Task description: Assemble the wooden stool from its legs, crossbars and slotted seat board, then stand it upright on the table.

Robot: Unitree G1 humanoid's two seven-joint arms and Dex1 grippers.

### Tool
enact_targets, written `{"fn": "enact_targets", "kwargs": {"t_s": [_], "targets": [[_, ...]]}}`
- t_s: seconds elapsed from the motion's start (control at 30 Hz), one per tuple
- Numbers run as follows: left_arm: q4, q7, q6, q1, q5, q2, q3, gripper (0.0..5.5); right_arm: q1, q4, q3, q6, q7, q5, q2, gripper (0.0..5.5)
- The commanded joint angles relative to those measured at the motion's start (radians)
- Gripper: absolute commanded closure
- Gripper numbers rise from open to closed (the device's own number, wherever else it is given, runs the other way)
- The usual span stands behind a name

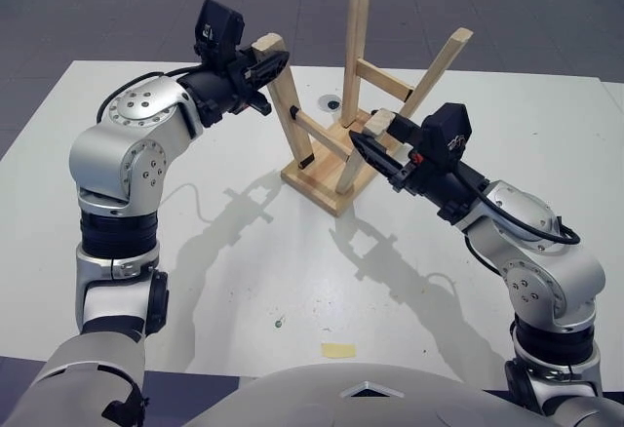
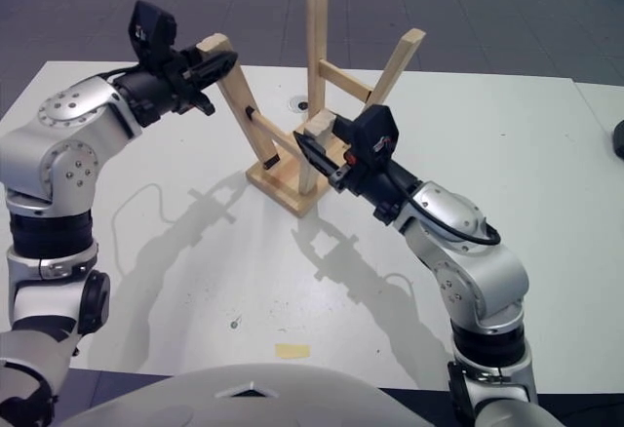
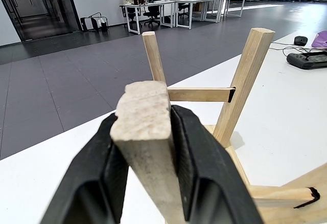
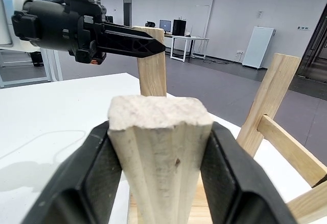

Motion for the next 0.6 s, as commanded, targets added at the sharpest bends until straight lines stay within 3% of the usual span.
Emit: {"fn": "enact_targets", "kwargs": {"t_s": [0.03, 0.1, 0.13, 0.6], "targets": [[0.048, -0.06, 0.061, 0.093, 0.076, 0.017, -0.175, 4.4, -0.06, 0.028, -0.02, 0.04, -0.017, 0.053, 0.042, 3.44], [0.051, -0.056, 0.056, 0.092, 0.072, 0.013, -0.167, 4.4, -0.066, 0.025, -0.027, 0.045, -0.014, 0.068, 0.05, 3.44], [0.048, -0.054, 0.055, 0.093, 0.07, 0.011, -0.164, 4.4, -0.072, 0.024, -0.038, 0.049, -0.016, 0.087, 0.061, 3.06], [-0.012, 0.032, 0.061, 0.175, 0.056, 0.001, -0.08, 4.39, -0.209, 0.042, -0.171, 0.077, -0.125, 0.27, 0.113, 0.88]]}}
